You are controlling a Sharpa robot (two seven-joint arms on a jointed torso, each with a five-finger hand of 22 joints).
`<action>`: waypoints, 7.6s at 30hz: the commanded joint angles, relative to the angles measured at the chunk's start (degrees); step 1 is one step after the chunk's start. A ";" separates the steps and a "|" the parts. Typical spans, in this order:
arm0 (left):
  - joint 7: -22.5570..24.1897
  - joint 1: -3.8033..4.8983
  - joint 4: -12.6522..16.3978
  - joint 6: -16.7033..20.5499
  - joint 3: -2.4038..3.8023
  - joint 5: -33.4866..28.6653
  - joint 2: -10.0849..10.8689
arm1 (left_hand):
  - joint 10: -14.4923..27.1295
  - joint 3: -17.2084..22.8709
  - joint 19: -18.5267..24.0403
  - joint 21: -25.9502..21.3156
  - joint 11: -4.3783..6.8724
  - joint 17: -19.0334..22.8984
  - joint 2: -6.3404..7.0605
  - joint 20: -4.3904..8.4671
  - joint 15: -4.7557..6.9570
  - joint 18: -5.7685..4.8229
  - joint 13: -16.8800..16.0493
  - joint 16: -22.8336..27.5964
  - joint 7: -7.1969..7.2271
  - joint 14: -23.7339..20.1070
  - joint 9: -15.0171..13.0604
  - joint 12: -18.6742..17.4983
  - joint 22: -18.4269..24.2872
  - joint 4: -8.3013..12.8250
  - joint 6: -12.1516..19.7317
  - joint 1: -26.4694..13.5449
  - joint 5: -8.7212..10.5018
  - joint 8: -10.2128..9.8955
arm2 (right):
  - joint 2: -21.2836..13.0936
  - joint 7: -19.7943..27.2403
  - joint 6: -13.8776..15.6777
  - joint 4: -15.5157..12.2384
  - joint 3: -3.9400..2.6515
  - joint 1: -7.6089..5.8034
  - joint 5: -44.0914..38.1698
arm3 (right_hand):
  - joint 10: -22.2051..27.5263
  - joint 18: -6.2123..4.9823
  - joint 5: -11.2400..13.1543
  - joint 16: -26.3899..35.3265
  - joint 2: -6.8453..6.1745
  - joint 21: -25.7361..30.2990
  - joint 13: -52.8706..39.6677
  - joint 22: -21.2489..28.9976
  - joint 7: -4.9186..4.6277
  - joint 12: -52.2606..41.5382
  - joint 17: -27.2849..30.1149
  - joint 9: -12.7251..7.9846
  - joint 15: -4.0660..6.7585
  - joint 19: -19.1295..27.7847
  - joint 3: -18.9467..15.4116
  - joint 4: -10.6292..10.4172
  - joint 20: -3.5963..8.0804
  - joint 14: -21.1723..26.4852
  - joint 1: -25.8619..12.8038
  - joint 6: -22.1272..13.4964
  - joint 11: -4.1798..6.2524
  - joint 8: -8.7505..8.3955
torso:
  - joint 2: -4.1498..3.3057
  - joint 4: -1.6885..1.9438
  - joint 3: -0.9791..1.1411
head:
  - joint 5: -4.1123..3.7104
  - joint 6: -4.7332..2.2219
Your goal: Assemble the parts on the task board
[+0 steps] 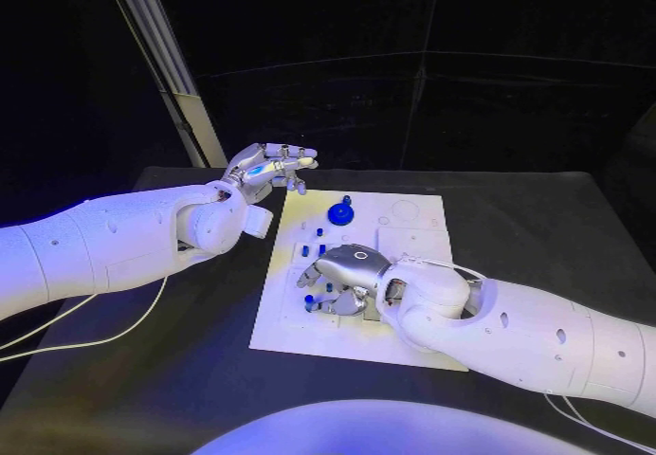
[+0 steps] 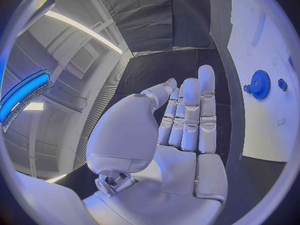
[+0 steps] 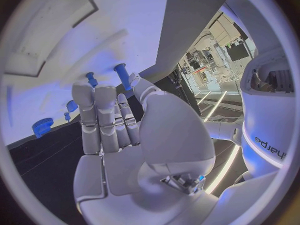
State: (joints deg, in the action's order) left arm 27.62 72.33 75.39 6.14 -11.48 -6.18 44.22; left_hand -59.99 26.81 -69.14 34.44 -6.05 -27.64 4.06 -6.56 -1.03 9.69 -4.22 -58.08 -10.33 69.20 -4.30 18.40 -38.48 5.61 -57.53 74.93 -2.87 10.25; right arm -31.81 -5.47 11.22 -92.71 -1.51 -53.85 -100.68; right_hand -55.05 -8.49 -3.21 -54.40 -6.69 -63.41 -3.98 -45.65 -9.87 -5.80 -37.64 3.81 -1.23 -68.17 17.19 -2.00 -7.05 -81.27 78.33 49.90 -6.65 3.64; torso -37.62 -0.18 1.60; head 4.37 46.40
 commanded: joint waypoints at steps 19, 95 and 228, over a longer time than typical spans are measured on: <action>0.15 0.05 0.22 -0.58 0.00 -0.13 0.76 | 0.37 -0.11 0.41 -0.34 -0.13 0.06 -0.14 -0.02 -0.01 0.78 0.07 0.35 -0.12 -0.26 0.06 0.30 0.07 0.33 0.24 0.46 -0.37 0.25 | -21.63 -7.66 7.48 -13.91 -1.40 -0.43 22.70 | -25.13 2.77 -11.38 -14.72 0.75 -11.36 -32.74 -17.15 4.56 -41.71 -19.03 3.32 4.48 -9.88 -11.11 -7.93 4.73 -4.52 -8.94 10.76 6.16 7.82 | 0.90 -1.37 0.00 | -2.37 -1.15; -0.23 -0.42 1.15 -1.09 -0.18 -0.13 1.75 | 0.52 -0.33 0.43 -0.42 -0.17 0.24 -0.22 -0.04 -0.05 0.77 0.12 0.29 -0.15 -0.36 0.08 0.53 0.14 0.41 0.31 0.40 -0.37 0.37 | -21.50 -25.79 -6.06 -13.13 -1.46 2.20 7.85 | -22.41 4.79 -7.70 -24.76 2.64 -17.97 -61.36 -27.76 4.59 -61.84 -33.97 8.27 4.45 -13.00 -28.25 -14.85 3.98 -5.43 -14.04 5.53 5.87 18.04 | 1.21 -2.59 0.11 | -4.18 -0.44; -0.86 -0.40 1.04 -1.71 -0.18 -0.11 1.42 | 0.77 -0.47 0.49 -0.51 -0.20 0.45 -0.29 -0.05 -0.07 0.77 0.19 0.24 -0.19 -0.51 0.12 0.71 0.22 0.62 0.48 0.49 -0.38 0.45 | -15.55 -25.91 6.14 -12.47 -1.52 2.19 11.36 | -23.30 4.68 -6.19 -23.50 4.84 -17.40 -63.21 -27.97 5.77 -55.51 -35.29 13.03 5.24 -12.52 -27.20 -10.29 4.64 -5.55 -5.65 11.66 6.91 13.18 | 1.27 -2.64 0.16 | -4.16 -0.44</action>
State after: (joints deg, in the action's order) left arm 26.54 71.84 76.39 4.98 -11.70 -6.18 45.60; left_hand -59.79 26.40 -69.14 34.22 -6.25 -27.23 4.06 -6.56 -1.03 9.68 -4.09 -58.08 -10.54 69.21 -4.28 18.74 -38.31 6.02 -57.32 74.93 -2.87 10.48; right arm -47.27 -32.88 15.92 -104.98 -3.05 -51.64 -87.79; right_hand -78.19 -3.54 -9.01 -77.88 -2.23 -80.93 -67.14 -73.56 -4.05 -61.11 -72.87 16.78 4.00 -80.78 -9.60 -12.37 -2.45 -83.83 72.53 61.28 0.10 17.02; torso -36.35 -2.78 1.74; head 0.19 45.98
